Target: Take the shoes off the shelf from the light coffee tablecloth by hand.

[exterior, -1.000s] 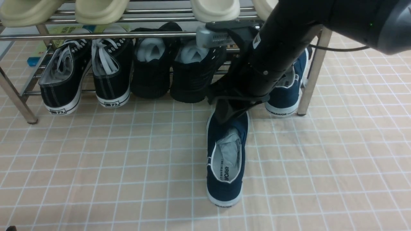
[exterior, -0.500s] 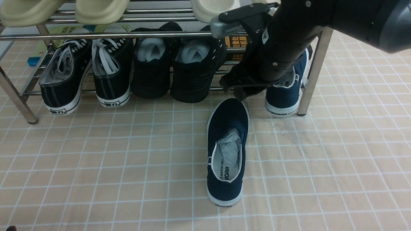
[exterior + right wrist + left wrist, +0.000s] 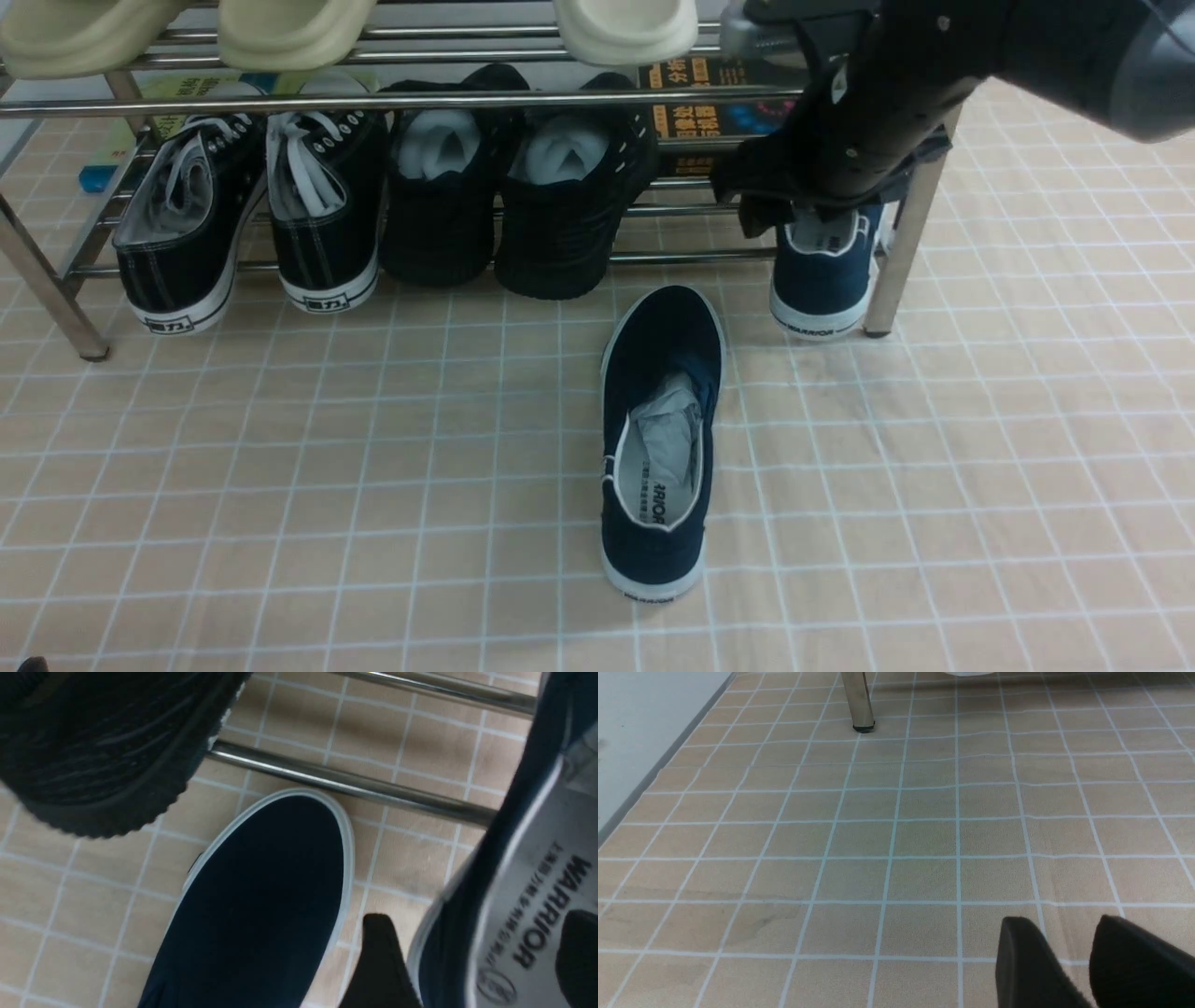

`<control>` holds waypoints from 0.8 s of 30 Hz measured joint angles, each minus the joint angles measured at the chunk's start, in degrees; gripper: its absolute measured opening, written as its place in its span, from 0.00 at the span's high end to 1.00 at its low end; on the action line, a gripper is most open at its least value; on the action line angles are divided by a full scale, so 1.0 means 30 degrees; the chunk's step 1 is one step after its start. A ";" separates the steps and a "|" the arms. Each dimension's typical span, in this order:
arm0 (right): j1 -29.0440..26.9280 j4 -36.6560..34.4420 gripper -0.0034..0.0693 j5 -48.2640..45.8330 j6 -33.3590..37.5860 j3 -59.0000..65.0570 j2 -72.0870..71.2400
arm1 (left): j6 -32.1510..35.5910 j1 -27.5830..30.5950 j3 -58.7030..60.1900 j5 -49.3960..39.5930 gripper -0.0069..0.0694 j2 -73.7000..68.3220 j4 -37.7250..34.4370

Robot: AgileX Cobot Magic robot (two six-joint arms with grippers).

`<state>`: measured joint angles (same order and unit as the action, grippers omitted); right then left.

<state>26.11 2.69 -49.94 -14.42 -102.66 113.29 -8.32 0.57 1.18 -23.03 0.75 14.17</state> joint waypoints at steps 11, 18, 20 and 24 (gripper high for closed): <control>0.0000 0.0467 0.52 0.1296 -0.0015 0.0000 0.1884 | 0.0000 0.0000 0.0000 0.0000 0.59 0.0000 0.0000; -0.0067 0.0217 0.93 -0.1360 0.1427 0.0000 0.0989 | 0.0000 0.0000 0.0000 0.0000 0.59 0.0000 0.0005; -0.0067 -0.0632 0.93 -0.3251 0.2066 0.0000 0.0244 | 0.0000 0.0000 0.0000 0.0000 0.59 0.0000 0.0005; -0.0008 -0.2154 0.93 -0.6850 0.3379 0.0019 -0.1798 | 0.0000 0.0000 0.0000 0.0000 0.59 0.0000 0.0026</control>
<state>26.09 -3.77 -70.49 -4.28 -102.60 107.89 -8.32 0.57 1.18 -23.03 0.75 14.25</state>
